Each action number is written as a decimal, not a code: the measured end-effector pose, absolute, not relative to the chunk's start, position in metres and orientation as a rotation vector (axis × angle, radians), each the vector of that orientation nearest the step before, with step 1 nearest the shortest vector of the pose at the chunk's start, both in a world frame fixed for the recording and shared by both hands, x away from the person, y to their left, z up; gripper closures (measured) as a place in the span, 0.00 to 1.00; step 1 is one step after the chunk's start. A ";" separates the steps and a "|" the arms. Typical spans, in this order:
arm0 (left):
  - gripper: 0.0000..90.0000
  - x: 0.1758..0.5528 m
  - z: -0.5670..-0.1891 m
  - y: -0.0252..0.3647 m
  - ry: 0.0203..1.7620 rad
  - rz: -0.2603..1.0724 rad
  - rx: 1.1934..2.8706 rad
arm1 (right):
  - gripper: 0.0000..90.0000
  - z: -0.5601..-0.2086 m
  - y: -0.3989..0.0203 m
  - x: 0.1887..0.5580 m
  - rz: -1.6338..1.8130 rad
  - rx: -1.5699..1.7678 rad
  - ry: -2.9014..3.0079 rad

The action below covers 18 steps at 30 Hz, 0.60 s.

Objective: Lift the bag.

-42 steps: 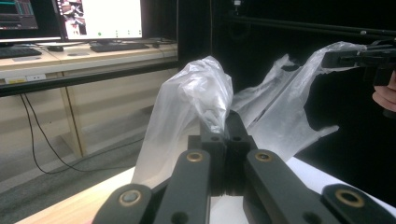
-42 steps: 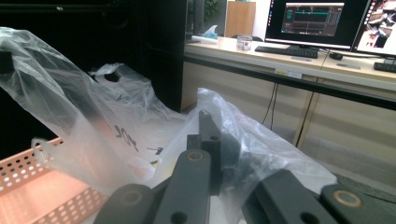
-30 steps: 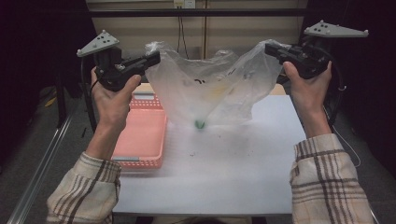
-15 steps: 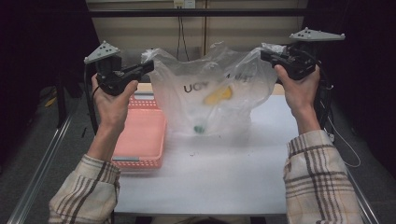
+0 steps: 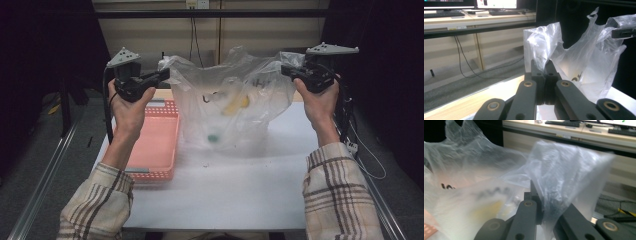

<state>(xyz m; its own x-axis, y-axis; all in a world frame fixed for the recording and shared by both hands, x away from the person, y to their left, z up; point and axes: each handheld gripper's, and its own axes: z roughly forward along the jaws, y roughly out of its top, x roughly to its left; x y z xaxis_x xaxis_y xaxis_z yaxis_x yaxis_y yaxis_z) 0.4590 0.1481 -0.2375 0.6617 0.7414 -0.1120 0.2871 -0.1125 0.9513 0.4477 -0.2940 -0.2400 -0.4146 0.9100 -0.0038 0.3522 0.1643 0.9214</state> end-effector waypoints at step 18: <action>0.39 0.452 -0.259 0.153 0.846 0.459 1.673 | 1.00 -0.278 -0.290 0.481 1.139 1.327 1.852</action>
<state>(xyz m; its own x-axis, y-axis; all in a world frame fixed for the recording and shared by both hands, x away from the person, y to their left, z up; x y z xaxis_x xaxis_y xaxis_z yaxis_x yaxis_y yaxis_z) 0.4523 0.1531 -0.2592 0.6637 0.7363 -0.1320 0.2913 -0.0920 0.9522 0.4809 -0.2903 -0.2781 -0.3320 0.9431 0.0185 0.4421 0.1382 0.8863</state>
